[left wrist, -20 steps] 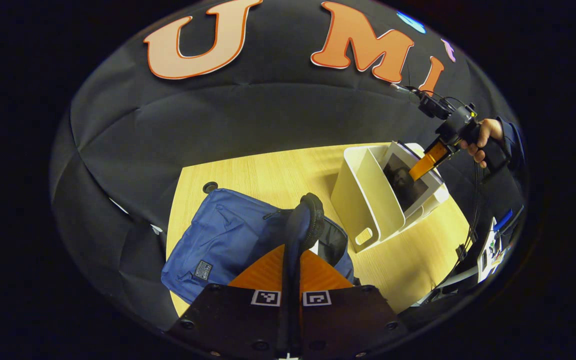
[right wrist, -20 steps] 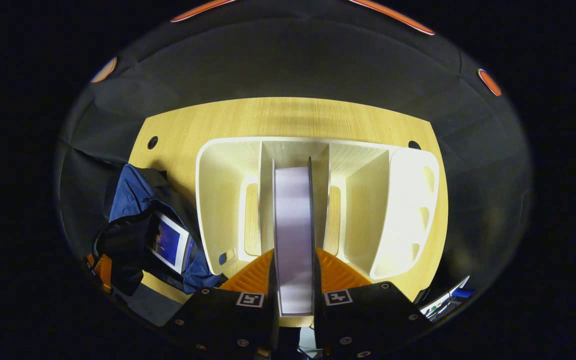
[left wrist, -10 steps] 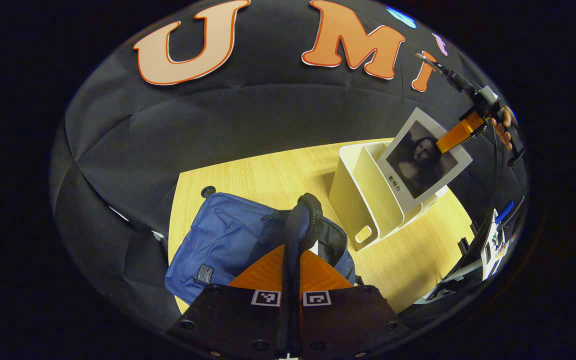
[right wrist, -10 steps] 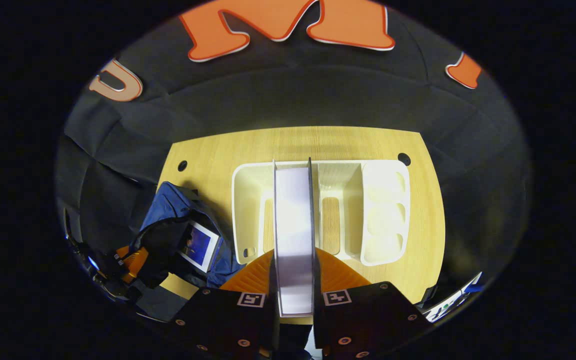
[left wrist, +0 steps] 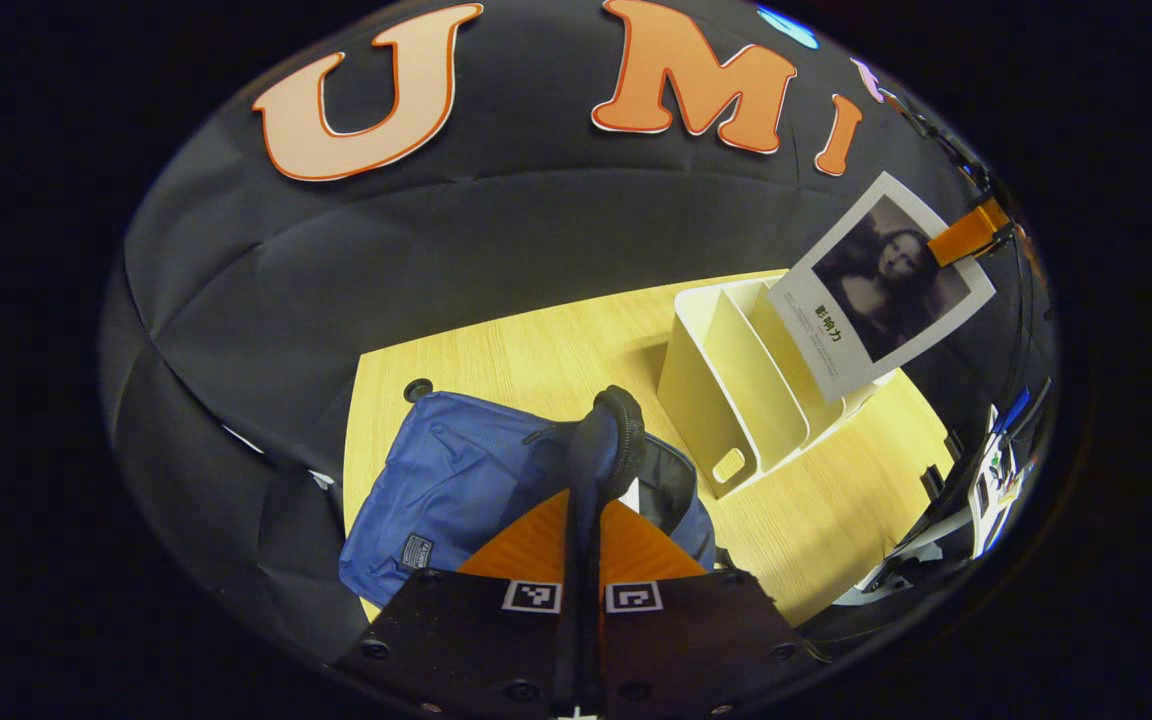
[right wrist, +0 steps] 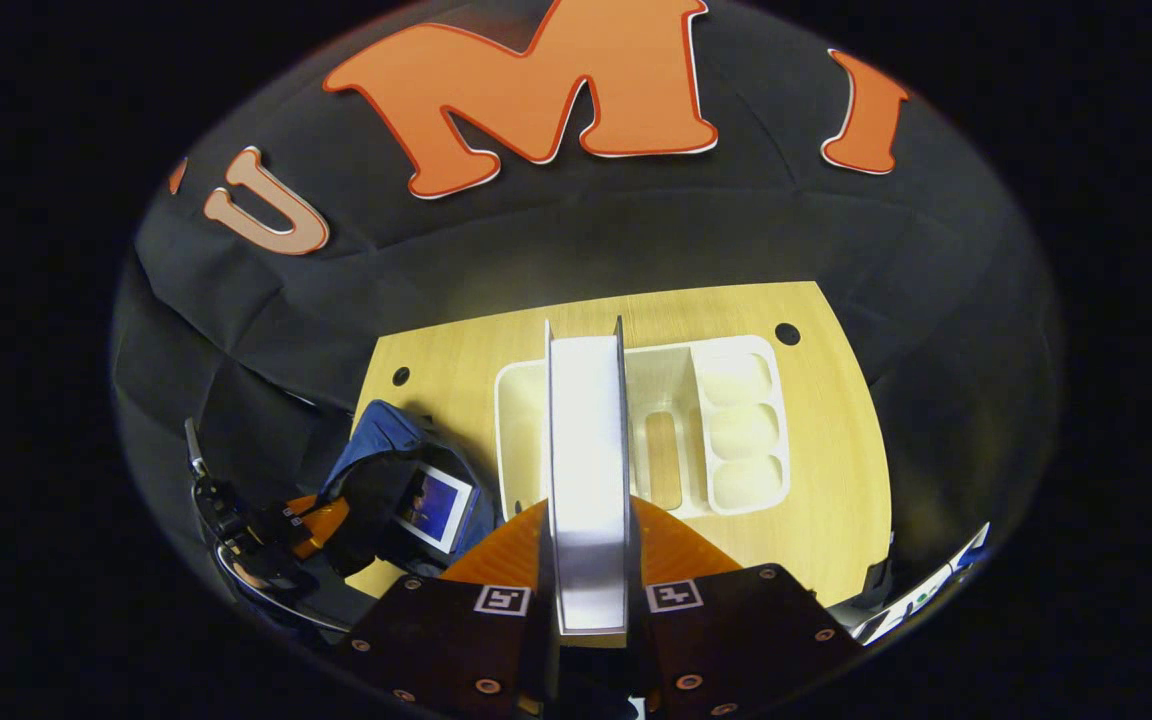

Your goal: Open the schoolbag, grab two books from the bookshelf and put them into the schoolbag.

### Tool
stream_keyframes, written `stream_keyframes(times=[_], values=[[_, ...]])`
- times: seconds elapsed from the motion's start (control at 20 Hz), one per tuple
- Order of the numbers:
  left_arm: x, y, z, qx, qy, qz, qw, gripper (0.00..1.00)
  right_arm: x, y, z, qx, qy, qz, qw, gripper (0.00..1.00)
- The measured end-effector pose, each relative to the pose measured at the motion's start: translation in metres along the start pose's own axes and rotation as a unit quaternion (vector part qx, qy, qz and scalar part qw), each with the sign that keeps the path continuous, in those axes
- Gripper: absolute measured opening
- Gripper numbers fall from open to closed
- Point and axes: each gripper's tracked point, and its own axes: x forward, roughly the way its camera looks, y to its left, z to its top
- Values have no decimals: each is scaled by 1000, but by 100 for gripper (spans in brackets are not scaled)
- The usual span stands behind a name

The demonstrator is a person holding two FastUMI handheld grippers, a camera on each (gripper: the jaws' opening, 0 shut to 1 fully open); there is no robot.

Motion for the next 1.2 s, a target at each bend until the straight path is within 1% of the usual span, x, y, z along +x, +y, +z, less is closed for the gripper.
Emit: stream_keyframes(times=[0.15, 0.25, 0.35, 0.5, 0.65, 0.7, 0.8, 0.95, 1.2], values=[[0, 1, -1, 2, 1, 2, 1000, 2, -10, 19, -10, 20, -24, 47, 998, 27], [0, 1, 1, 6, 1, 5, 1000, 2, -6, 36, -29, 45, -21, 88, 995, 27], [-1, 0, 3, 9, 1, 6, 1000, 2, 6, 54, -46, 65, -15, 131, 989, 27], [0, -2, 4, 9, 3, 5, 1000, 2, 33, 79, -69, 84, -6, 167, 982, 27], [-3, -3, 7, 16, 2, 8, 1000, 2, 59, 108, -92, 125, 15, 211, 969, 27], [-4, -2, 9, 17, 0, 10, 1000, 2, 69, 119, -102, 134, 26, 221, 966, 27], [-4, 0, 9, 15, -1, 12, 1000, 2, 88, 130, -119, 142, 41, 227, 963, 26], [-7, -1, 7, 10, -1, 11, 1000, 2, 114, 146, -134, 162, 52, 232, 958, 27], [-6, -3, 9, 13, -3, 9, 1000, 2, 141, 176, -155, 176, 68, 258, 948, 26]])
